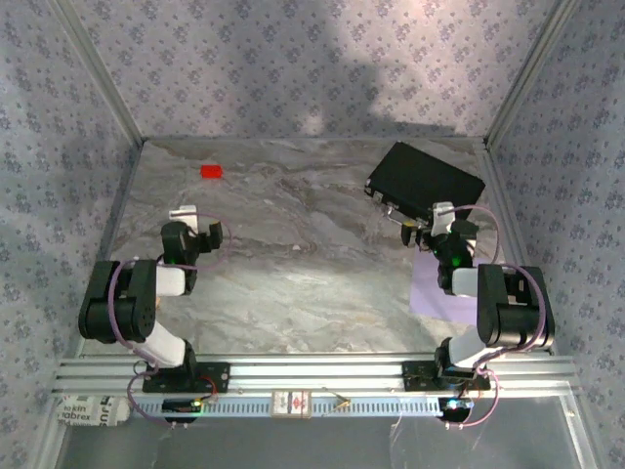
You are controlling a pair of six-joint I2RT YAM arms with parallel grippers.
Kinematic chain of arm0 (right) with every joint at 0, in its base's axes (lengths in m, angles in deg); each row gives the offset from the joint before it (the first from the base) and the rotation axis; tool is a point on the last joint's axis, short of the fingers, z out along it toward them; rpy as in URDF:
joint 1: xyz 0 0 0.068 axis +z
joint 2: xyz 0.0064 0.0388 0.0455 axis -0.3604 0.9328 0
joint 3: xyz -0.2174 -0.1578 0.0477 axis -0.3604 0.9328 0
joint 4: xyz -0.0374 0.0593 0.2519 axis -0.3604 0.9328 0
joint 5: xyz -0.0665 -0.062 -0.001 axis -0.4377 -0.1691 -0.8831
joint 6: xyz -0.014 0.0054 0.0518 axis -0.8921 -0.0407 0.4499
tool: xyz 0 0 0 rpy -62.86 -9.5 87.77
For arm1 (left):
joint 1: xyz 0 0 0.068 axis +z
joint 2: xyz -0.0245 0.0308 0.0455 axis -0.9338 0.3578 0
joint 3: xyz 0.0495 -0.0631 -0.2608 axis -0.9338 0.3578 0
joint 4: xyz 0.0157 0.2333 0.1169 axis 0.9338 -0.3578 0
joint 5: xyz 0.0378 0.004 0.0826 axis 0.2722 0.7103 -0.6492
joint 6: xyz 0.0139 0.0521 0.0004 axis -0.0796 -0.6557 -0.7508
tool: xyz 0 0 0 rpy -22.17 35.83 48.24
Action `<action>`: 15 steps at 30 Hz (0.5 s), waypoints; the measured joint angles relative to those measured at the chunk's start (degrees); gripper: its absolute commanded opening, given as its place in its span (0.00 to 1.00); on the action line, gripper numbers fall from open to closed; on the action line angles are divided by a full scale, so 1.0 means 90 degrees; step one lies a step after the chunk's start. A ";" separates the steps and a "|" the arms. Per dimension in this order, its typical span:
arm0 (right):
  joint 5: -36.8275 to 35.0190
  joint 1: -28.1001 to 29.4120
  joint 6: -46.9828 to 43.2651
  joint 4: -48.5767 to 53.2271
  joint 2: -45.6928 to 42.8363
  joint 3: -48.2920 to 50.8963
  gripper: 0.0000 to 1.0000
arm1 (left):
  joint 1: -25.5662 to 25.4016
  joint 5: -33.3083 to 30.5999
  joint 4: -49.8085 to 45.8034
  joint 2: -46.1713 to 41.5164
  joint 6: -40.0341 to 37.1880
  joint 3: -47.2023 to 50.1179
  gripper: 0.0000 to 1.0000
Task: Fold a paper plane with a square sheet of paper (pick it up from the middle)
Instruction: Move the square sheet of paper to the center of the table.
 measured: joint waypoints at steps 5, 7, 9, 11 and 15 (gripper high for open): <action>0.0019 0.0000 0.0000 0.0019 0.0000 0.0017 0.99 | 0.0000 0.0000 0.0000 0.0000 0.0000 0.0000 1.00; 0.0022 0.0000 0.0000 0.0022 0.0000 0.0024 0.99 | 0.0000 0.0000 0.0000 0.0000 0.0000 0.0000 1.00; 0.0027 0.0000 0.0000 0.0024 0.0000 0.0024 0.99 | 0.0000 0.0000 0.0000 0.0000 0.0000 0.0000 1.00; 0.0044 -0.0002 0.0000 0.0024 0.0000 0.0024 0.99 | 0.0000 0.0000 0.0000 0.0000 0.0000 0.0000 1.00; 0.0044 0.0000 0.0000 0.0022 0.0000 0.0024 0.99 | 0.0000 0.0000 0.0000 0.0000 0.0000 0.0000 1.00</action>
